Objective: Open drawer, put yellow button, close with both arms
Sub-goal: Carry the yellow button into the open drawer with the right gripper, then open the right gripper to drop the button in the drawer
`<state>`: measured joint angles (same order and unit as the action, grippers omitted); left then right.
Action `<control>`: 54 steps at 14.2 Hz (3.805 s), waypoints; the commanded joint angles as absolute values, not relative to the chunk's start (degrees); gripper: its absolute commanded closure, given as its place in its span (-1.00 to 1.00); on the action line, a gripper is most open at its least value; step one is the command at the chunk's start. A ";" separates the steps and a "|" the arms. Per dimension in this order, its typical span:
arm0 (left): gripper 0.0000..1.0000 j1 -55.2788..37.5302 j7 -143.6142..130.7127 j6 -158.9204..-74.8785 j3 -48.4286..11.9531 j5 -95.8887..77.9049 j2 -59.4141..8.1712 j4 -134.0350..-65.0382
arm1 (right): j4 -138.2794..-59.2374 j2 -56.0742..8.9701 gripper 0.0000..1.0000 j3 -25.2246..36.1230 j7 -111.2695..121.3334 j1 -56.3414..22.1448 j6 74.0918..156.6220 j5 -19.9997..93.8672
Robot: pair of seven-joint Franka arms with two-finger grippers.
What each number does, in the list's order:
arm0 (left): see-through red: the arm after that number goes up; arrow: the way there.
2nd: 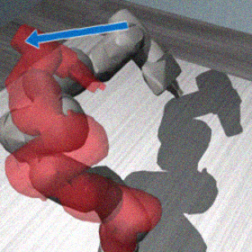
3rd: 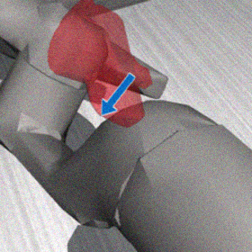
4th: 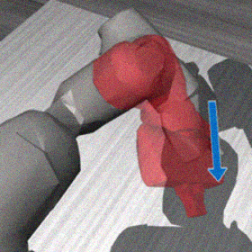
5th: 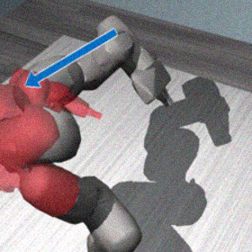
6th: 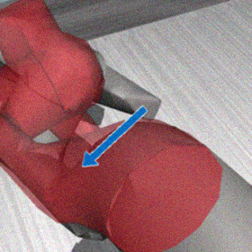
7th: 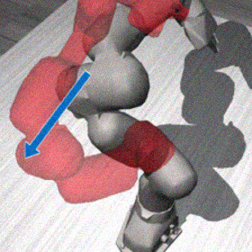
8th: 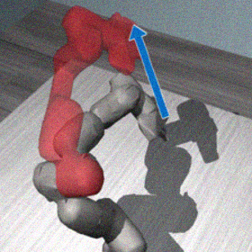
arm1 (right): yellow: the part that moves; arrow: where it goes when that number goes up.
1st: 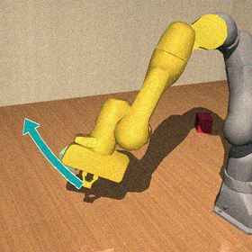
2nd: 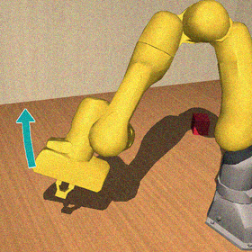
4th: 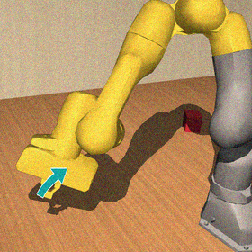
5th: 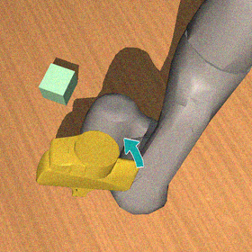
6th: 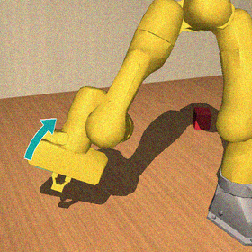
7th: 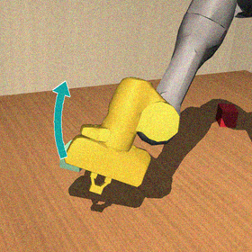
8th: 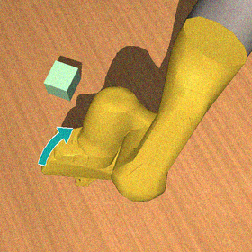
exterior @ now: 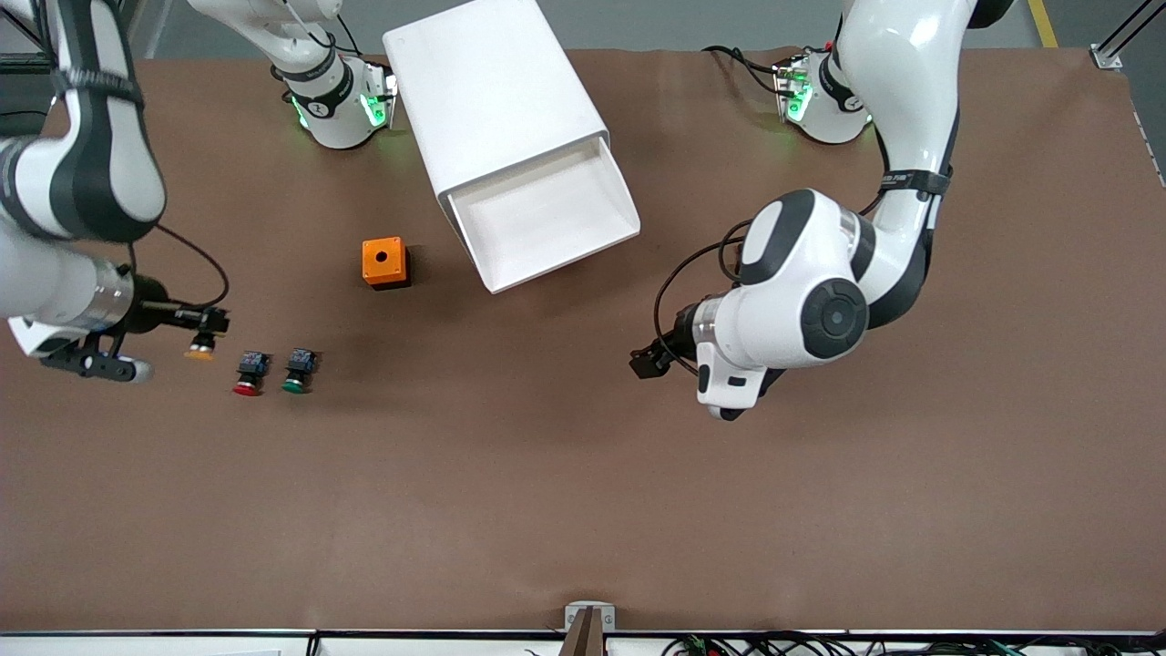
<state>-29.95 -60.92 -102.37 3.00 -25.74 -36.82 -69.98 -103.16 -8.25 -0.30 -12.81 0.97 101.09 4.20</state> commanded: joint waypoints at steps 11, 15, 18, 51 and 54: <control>-1.00 -35.15 -60.90 -109.77 3.16 -13.62 -36.39 -71.28 | -105.64 4.22 1.00 0.35 -68.25 -29.94 95.62 7.65; -1.00 -36.12 -61.00 -109.78 3.16 -12.57 -36.39 -71.28 | -107.40 4.13 1.00 0.35 -80.04 -37.42 99.48 7.65; -1.00 -36.21 -60.82 -109.86 3.16 -11.43 -36.30 -71.28 | -107.40 3.17 1.00 0.35 -85.85 -41.12 103.52 7.65; -1.00 -49.21 -60.73 -109.95 3.16 -2.99 -36.92 -72.94 | -95.38 -13.36 -1.00 0.53 -86.44 -53.00 106.47 3.61; -1.00 -50.18 -60.73 -109.16 3.16 -2.99 -36.48 -73.65 | -91.24 -12.92 -1.00 0.88 -74.48 -52.65 97.06 1.16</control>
<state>-48.87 -60.64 -109.79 2.91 -4.32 -37.60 -72.29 -95.27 -12.53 0.27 -82.02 -52.58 101.60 3.68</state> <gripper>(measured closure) 0.000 0.000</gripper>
